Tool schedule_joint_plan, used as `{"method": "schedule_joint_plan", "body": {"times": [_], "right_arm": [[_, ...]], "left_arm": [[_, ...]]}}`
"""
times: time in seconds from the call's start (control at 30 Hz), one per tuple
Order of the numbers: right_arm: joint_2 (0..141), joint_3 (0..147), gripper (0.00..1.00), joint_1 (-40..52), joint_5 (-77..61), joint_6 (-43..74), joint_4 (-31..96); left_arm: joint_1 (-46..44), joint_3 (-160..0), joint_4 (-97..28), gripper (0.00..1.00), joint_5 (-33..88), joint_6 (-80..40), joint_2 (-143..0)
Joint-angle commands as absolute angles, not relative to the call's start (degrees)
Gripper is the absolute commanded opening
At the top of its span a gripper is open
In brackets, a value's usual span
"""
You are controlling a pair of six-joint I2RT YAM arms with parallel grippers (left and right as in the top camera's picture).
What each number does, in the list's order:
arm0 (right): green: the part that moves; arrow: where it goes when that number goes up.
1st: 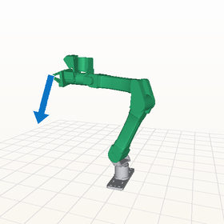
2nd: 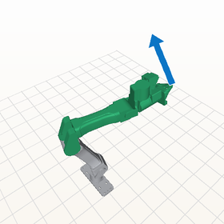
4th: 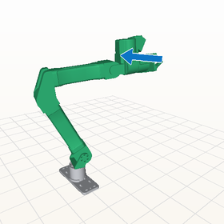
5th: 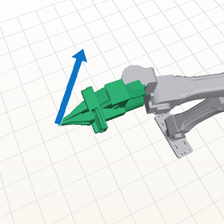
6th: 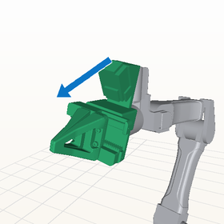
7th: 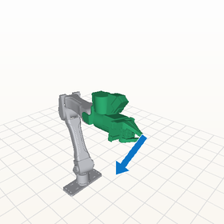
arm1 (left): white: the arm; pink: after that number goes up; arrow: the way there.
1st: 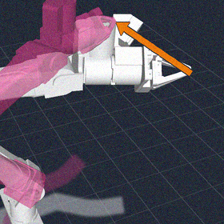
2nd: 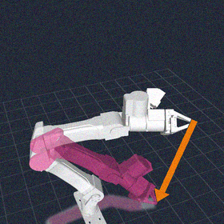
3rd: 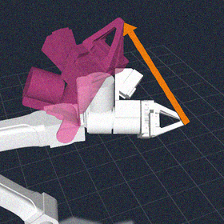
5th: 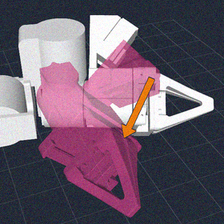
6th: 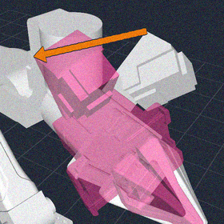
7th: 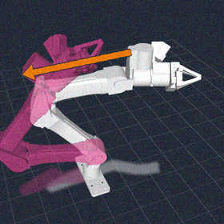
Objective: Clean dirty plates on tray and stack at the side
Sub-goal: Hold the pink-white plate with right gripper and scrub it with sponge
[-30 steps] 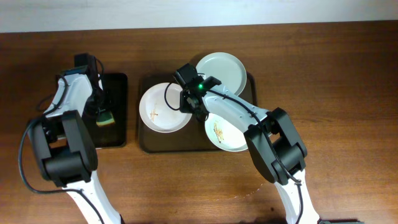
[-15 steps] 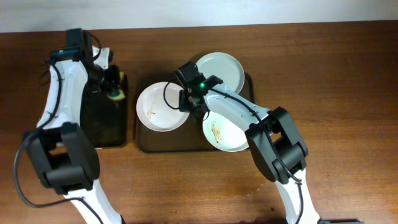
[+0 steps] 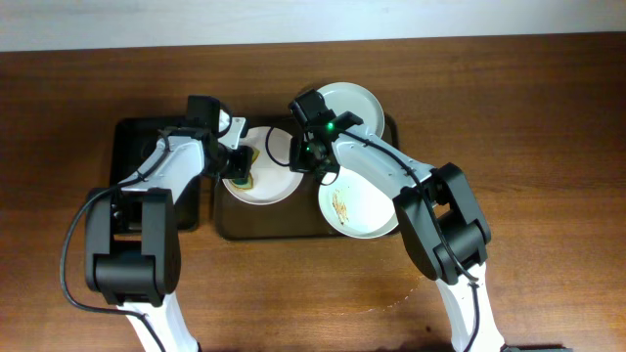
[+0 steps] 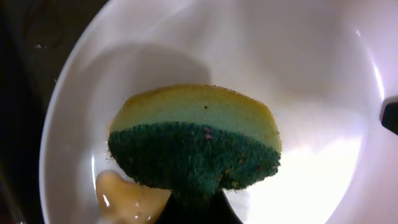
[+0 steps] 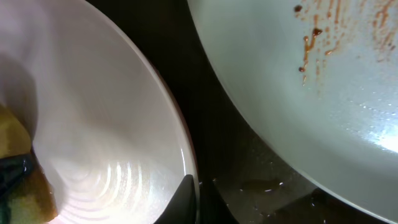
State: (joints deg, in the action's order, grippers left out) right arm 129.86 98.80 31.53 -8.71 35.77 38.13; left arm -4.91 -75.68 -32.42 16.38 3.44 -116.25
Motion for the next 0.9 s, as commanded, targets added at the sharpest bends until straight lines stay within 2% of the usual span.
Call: {"method": "schedule_joint_plan", "body": {"times": [0.0, 0.07, 0.2, 0.27, 0.33, 0.4, 0.57, 0.63, 0.67, 0.77, 0.87], "right_arm": [[130.8, 99.2, 0.04, 31.4, -8.9, 35.4, 38.0], [130.8, 99.2, 0.04, 31.5, -8.9, 35.4, 38.4], [130.8, 99.2, 0.04, 31.5, -8.8, 35.4, 37.8], [130.8, 99.2, 0.04, 31.5, -8.8, 35.4, 37.1], [130.8, 99.2, 0.04, 31.5, -8.8, 35.4, 37.1], [130.8, 99.2, 0.04, 31.5, -8.8, 35.4, 37.1], [130.8, 99.2, 0.04, 31.5, -9.5, 35.4, 37.1], [130.8, 99.2, 0.04, 31.5, -9.9, 35.4, 37.1], [130.8, 99.2, 0.04, 31.5, -9.9, 35.4, 37.1], [130.8, 99.2, 0.04, 31.5, -9.9, 35.4, 37.1], [130.8, 99.2, 0.04, 31.5, -9.9, 35.4, 37.1]], "left_arm": [[-7.0, -73.5, -29.3, 0.01, 17.4, 3.2, -116.7], [-7.9, -73.5, -24.0, 0.01, 15.5, 1.6, -116.9], [-8.1, -73.5, -12.1, 0.01, 2.8, -0.9, -120.0], [-8.1, -73.5, -10.7, 0.01, -2.1, -0.9, -121.8], [-8.1, -73.5, -14.4, 0.01, -4.4, -3.1, -122.1], [-8.1, -73.6, -21.8, 0.01, 0.2, -3.9, -122.1], [-8.0, -74.5, -38.5, 0.01, 20.6, -2.4, -122.1], [-8.0, -75.7, -41.9, 0.01, 28.8, 2.3, -122.1], [-8.0, -75.9, -41.3, 0.01, 29.1, 2.4, -122.1], [-7.5, -75.9, -35.1, 0.01, 22.2, 0.1, -122.1], [-5.8, -75.9, -25.5, 0.01, 0.3, -9.0, -122.1]]}}
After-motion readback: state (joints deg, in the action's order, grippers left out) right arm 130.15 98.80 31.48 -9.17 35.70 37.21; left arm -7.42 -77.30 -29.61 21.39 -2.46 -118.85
